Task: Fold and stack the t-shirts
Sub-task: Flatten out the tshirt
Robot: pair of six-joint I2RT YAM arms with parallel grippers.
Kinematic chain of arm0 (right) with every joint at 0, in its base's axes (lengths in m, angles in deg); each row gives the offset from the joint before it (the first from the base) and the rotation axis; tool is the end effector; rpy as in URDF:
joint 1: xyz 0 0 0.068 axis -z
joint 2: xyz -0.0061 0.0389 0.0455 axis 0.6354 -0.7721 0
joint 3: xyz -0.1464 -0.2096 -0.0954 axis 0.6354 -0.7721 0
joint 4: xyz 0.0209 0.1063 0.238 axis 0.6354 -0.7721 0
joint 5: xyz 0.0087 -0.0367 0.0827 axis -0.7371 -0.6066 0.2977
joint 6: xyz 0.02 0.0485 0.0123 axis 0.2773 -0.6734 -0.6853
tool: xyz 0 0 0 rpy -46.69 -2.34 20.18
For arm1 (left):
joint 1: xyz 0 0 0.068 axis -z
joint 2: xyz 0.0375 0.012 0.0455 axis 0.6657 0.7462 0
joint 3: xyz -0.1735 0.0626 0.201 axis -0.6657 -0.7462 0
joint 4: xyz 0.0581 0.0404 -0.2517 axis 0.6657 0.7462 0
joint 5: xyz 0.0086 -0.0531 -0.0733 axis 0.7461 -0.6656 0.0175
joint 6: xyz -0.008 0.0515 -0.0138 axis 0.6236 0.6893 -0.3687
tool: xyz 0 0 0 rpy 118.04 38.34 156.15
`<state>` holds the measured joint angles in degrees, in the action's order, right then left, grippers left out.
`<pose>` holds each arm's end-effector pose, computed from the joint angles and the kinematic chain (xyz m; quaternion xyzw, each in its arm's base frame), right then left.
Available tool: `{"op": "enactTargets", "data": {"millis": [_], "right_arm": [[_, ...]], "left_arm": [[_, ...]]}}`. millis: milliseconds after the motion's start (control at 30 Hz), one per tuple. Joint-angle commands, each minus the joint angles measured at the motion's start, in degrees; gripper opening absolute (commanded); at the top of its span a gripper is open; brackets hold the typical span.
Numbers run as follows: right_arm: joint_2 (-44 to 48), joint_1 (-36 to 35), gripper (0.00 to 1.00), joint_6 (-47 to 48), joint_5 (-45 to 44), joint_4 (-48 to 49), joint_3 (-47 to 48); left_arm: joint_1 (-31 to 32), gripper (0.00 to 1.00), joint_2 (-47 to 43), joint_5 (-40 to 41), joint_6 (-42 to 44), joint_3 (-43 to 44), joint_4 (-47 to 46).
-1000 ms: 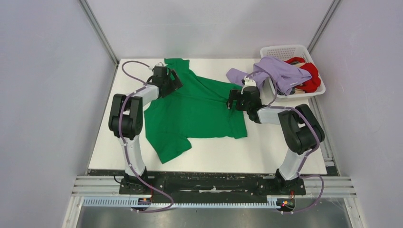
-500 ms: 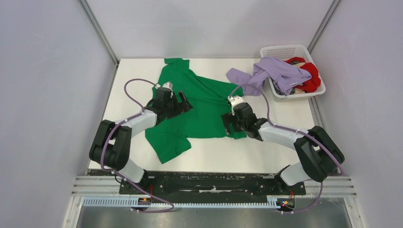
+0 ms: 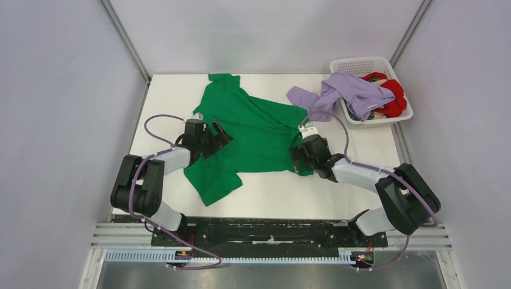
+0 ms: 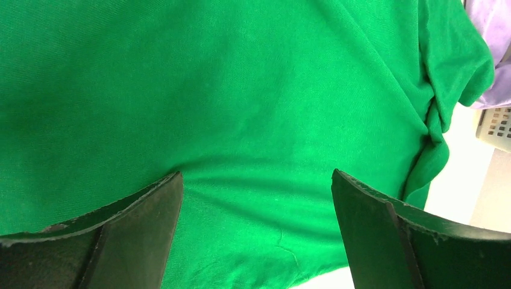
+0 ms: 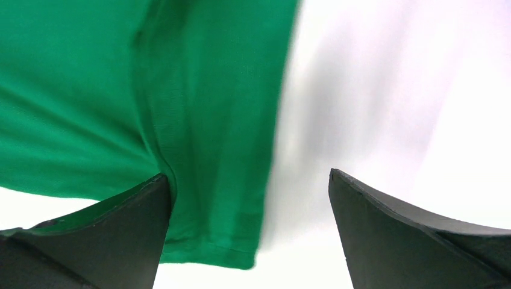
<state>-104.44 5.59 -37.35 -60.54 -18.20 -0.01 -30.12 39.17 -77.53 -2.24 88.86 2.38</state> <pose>0.2282 0.1411 0.1525 -0.1444 0.9200 0.0020 0.3643 0.2911 -0.0655 0.1545 -0.2147 0.8844 -0.2520 0.3289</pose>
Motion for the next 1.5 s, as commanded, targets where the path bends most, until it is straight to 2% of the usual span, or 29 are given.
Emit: {"op": "enactTargets", "data": {"millis": [0, 100, 300, 467, 567, 667, 767, 867, 1000, 1067, 1233, 1467], "right_arm": [[4.85, 5.54, 0.98, 0.0, -4.34, -0.94, -3.54], [6.8, 12.34, 0.98, -1.31, -2.0, -1.5, -6.26], [12.84, 23.28, 0.98, -7.93, -7.92, -5.08, -10.37], [18.26, 28.85, 0.98, -11.58, -10.81, -7.85, -10.89], [21.75, 29.28, 0.98, -9.82, -6.29, -5.19, -11.09], [26.3, 29.2, 0.98, -6.85, 5.18, -0.24, -12.1], [30.09, 29.15, 0.98, -5.97, 11.73, 4.11, -13.21], [33.47, 29.21, 0.98, -6.07, 12.95, 5.53, -14.03], [34.07, 29.21, 0.98, -6.71, 13.09, 7.66, -16.46], [32.47, 29.22, 0.98, -6.25, 14.07, 7.05, -16.44], [29.74, 29.25, 0.98, -5.29, 14.4, 5.85, -15.41], [31.63, 29.23, 0.98, -4.02, 12.1, 5.73, -16.34]], "left_arm": [[-1.33, 1.0, 0.5, 5.46, 0.69, -1.45, 4.58], [-1.36, 1.0, -0.29, 6.99, 1.4, -0.92, 6.06], [-1.42, 1.0, -2.4, 8.94, 2.34, -0.46, 7.94], [-1.42, 1.0, -6.32, 11.77, 3.43, 0.98, 11.53], [-1.42, 1.0, -9.95, 12.52, 3.91, 1.93, 13.79], [-1.1, 1.0, -14.57, 12.63, 4.73, 3.57, 17.78], [1.39, 1.0, -21.88, 16.41, 6.42, 4.45, 22.18], [2.62, 1.0, -28.76, 15.97, 7.01, 4.01, 25.37], [4.01, 1.0, -34.54, 8.66, 6.18, 0.25, 26.94], [6.16, 1.0, -35.55, 5.95, 4.66, -1.22, 30.53], [15.06, 1.0, -36.79, 13.98, 0.75, -2.0, 39.97], [22.92, 1.0, -27.04, 24.9, -3.48, 4.3, 55.25]]}}
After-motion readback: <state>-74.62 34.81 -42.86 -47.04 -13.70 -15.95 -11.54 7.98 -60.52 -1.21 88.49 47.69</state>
